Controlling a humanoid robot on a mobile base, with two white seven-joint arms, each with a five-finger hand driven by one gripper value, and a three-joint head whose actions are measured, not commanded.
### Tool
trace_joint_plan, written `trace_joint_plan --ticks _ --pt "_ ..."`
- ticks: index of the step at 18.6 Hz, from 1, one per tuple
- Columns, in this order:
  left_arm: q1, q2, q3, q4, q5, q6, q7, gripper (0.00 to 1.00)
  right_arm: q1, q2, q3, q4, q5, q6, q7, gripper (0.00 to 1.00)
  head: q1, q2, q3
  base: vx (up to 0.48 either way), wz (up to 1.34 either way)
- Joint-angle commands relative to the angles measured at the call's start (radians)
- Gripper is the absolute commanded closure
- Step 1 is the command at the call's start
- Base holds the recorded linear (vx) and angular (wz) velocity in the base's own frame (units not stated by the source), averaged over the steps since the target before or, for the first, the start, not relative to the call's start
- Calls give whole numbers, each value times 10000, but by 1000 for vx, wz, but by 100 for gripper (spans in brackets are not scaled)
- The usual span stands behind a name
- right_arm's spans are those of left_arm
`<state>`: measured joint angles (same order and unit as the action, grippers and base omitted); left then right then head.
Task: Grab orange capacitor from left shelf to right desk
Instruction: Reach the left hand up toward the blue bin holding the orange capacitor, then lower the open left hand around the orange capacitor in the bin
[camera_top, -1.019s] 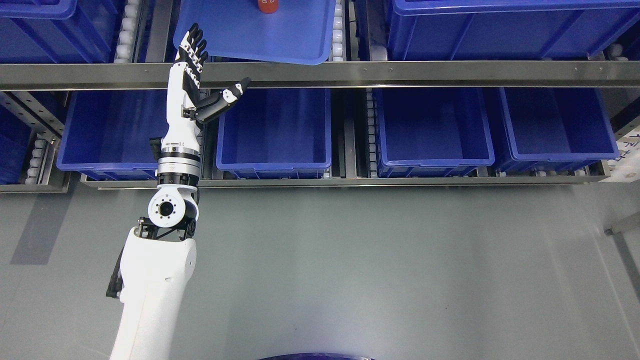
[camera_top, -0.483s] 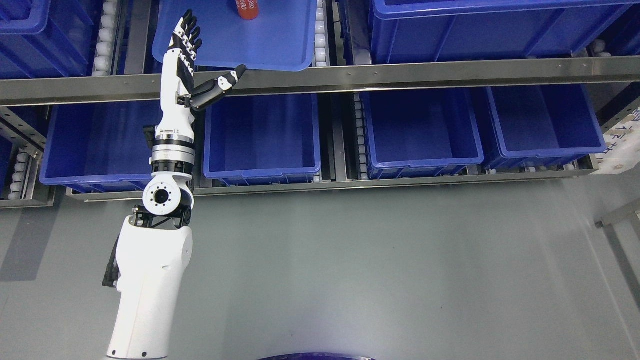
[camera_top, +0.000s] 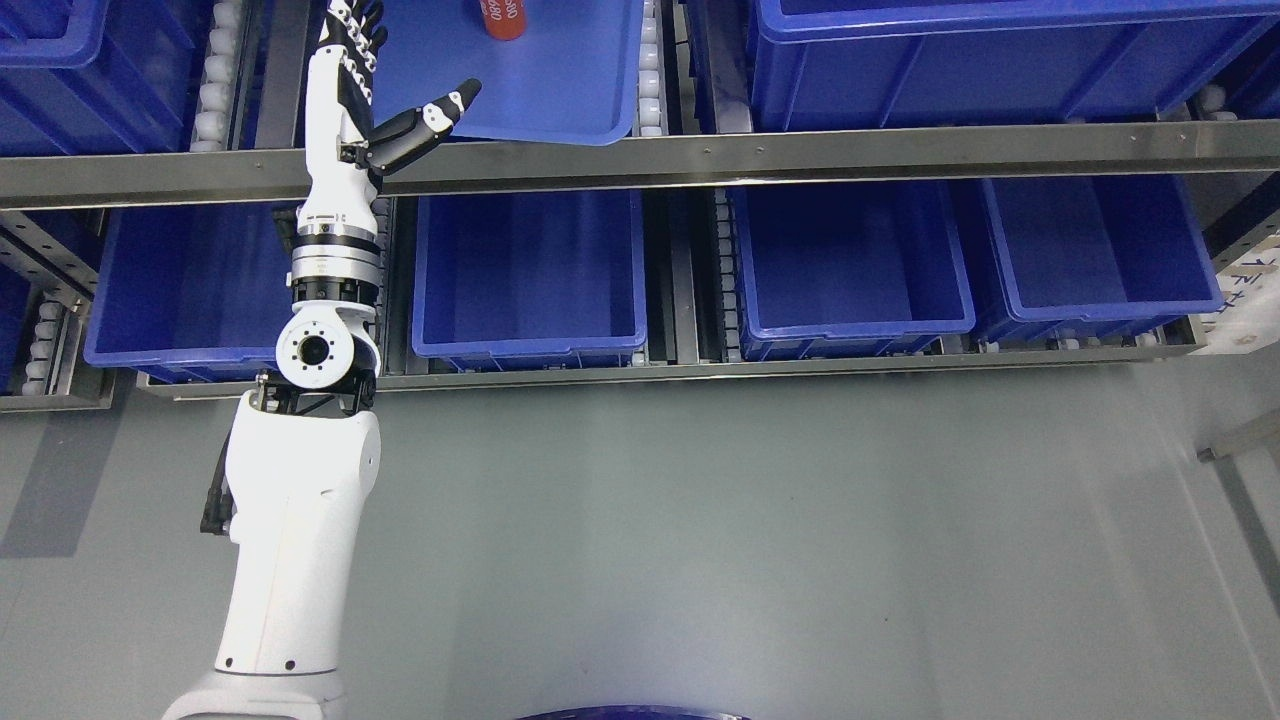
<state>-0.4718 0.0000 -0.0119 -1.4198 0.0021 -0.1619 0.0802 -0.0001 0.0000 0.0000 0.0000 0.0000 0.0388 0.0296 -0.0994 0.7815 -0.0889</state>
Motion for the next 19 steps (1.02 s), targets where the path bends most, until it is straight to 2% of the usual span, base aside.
trace_joint_plan --ticks 1,12,16,19 --pt "-298 175 73 561 -21 115 -4 0 339 -175 -108 -230 0 11 11 0 0 0 0 0 0" --pt "-772 175 -80 1296 -190 131 -203 0 339 -175 -108 -230 0 11 11 0 0 0 0 43 21" --pt "-835 175 -907 1971 -190 39 -203 0 339 -175 -108 -230 0 11 11 0 0 0 0 69 35" --pt "-865 175 -909 1987 -205 69 -203 0 339 -175 -108 -230 0 11 11 0 0 0 0 83 -15"
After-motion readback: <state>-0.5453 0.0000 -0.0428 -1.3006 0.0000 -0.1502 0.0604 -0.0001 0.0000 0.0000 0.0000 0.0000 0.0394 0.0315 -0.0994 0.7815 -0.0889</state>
